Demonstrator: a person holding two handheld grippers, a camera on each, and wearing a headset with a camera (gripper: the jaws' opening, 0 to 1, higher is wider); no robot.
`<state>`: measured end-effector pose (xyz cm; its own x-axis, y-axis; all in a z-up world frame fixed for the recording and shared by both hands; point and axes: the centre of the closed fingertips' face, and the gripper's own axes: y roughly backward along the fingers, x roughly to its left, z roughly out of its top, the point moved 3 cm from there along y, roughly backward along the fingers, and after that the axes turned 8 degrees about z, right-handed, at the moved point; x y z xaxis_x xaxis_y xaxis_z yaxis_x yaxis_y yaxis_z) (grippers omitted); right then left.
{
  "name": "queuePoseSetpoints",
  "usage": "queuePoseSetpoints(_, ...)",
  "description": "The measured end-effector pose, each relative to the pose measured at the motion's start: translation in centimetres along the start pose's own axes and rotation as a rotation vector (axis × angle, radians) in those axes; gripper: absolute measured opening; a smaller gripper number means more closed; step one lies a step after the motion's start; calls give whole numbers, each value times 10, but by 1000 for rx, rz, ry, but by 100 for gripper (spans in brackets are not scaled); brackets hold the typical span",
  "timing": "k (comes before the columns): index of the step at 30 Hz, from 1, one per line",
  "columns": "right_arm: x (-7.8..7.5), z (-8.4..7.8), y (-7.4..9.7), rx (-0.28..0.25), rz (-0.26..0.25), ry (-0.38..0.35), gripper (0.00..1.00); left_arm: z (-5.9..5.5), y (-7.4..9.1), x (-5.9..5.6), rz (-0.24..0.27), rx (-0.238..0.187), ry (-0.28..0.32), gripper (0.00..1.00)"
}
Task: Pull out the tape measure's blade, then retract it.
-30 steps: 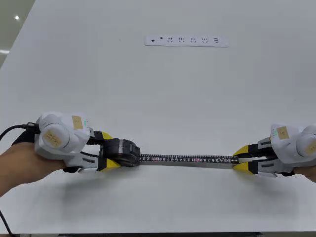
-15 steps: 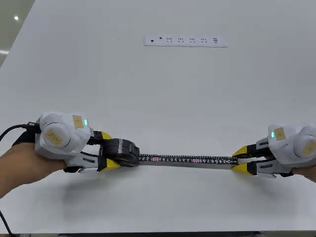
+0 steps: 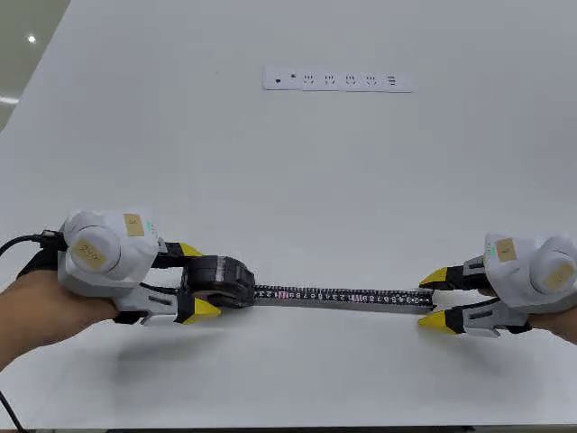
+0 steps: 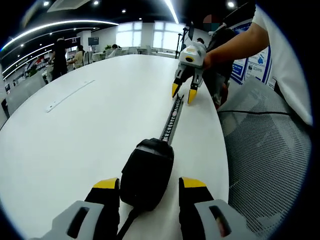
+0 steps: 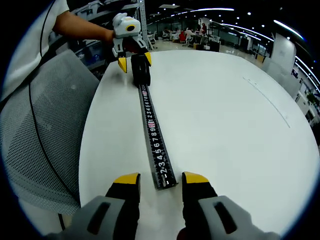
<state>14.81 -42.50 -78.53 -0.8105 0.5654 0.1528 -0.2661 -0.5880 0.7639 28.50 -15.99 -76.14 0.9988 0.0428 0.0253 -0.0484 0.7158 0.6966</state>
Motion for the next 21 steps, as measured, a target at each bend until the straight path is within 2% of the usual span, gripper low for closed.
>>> queuePoseSetpoints(4,2,2,1,-5,-14,-8,38,2,5,-1,18,-9,29,48)
queuePoseSetpoints(7,0,2,2,-12,-33,-19,44,5,10,-4,13,-34,75,53)
queuePoseSetpoints(15,6,7,8,-32,-68,-48,53,-1,21,-10,30,-32,121,60)
queuePoseSetpoints(21,10,10,14,-53,-98,-92,60,-5,32,-10,73,-50,160,66)
